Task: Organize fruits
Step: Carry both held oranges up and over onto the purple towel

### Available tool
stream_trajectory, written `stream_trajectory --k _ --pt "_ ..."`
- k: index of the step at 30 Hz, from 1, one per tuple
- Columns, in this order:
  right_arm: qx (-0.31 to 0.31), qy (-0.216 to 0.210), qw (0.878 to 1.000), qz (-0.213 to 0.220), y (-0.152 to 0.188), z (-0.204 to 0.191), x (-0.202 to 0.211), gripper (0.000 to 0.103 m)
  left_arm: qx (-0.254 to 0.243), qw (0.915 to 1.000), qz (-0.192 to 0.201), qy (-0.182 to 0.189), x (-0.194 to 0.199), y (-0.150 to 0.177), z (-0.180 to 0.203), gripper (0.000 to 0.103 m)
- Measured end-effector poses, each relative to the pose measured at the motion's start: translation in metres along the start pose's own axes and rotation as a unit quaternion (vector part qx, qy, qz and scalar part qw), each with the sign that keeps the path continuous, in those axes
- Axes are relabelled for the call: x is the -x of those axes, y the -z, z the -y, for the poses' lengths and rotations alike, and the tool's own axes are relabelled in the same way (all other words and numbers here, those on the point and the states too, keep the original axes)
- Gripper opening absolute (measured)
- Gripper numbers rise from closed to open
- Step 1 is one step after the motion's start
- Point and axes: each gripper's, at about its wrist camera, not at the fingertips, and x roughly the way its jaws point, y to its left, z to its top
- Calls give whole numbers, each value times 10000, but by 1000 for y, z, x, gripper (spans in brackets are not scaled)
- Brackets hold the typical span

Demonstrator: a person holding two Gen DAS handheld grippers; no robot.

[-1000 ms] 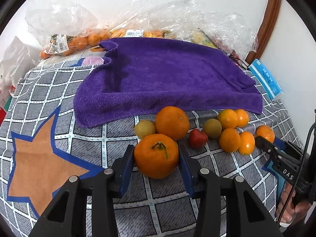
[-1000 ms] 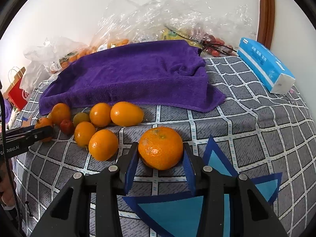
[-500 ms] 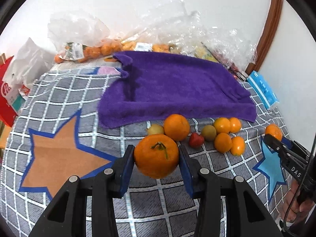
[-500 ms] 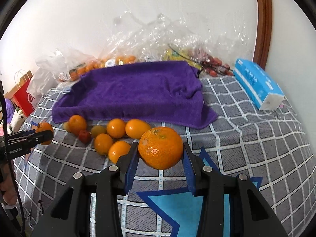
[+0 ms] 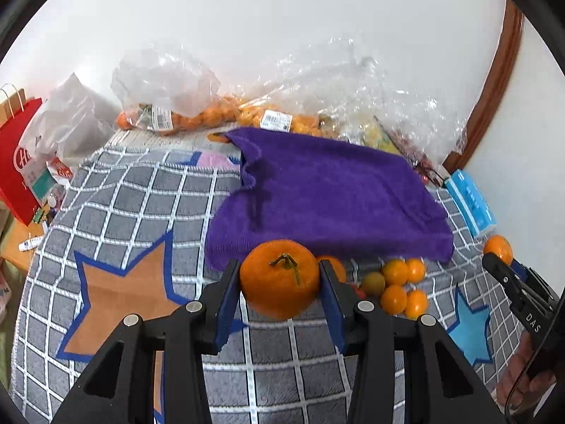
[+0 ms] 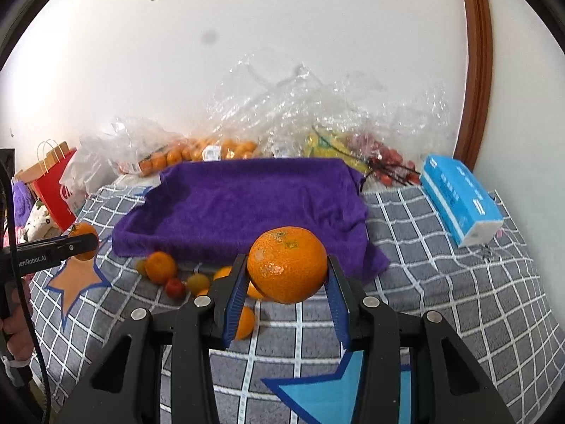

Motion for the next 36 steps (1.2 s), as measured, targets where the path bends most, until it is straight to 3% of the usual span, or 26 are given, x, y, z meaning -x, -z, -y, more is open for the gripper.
stream_trajectory --k 6,17,26,36 --pt "30 -122 9999 -19 -10 -3 -14 42 -91 9998 156 39 -4 -15 6 42" --pt "104 -128 9999 20 -31 -4 -50 42 -139 9993 184 304 -34 -42 22 42" --pt "260 -134 9996 -10 -52 0 -82 42 -234 9993 89 291 -62 -65 36 42" --pt "116 -137 9995 -265 -45 17 -117 42 -280 9990 -67 331 -98 -65 41 42"
